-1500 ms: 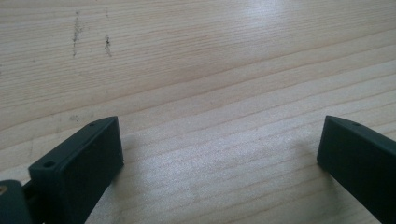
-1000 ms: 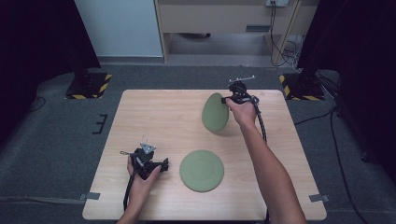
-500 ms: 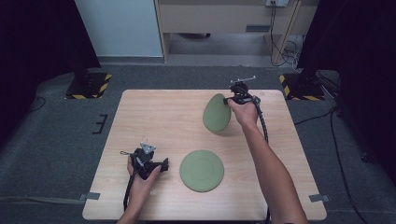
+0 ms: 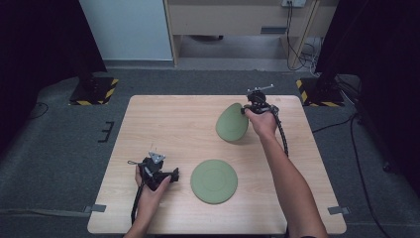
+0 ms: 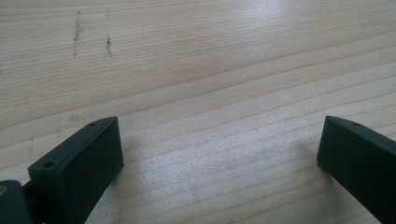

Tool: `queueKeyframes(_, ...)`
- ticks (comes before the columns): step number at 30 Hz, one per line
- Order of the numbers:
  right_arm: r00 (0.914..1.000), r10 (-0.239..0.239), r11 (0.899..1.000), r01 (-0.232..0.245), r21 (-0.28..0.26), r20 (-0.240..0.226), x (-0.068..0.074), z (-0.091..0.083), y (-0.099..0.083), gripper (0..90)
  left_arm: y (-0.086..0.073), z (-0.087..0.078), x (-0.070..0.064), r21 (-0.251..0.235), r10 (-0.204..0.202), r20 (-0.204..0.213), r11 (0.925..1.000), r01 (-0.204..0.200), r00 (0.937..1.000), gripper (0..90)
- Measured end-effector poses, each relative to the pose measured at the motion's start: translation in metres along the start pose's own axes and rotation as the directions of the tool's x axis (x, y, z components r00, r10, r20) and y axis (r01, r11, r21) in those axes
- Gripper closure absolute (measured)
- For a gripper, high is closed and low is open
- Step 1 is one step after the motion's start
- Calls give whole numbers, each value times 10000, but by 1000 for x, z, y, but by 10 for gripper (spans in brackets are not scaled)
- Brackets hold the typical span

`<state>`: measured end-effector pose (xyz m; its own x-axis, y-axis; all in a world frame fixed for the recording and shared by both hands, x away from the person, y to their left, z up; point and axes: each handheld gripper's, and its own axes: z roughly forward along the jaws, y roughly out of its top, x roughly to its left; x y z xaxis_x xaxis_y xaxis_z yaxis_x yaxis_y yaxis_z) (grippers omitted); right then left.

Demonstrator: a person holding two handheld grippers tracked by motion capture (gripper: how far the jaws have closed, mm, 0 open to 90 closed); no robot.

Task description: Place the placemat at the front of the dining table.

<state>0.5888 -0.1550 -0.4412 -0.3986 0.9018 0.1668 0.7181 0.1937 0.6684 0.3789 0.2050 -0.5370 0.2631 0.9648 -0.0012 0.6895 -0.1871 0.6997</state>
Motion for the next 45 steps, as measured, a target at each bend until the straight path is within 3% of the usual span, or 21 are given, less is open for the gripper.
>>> queueKeyframes(24, 9984, 524, 9976, -534, 450, 224, -34, 18, -33, 855, 1, 0, 2, 5, 27, 53, 10000, -27, 10000, 0)
queueKeyframes(36, 9974, 584, 9970, -605, 485, 428, -48, 15, -40, 852, 1, 0, 6, -35, 45, 89, 10000, -45, 9999, 16)
queueKeyframes(45, 9963, 589, 9965, -624, 552, 621, -56, 11, -44, 846, 1, -4, 15, -272, -279, -22, 9992, 278, 9996, 29)
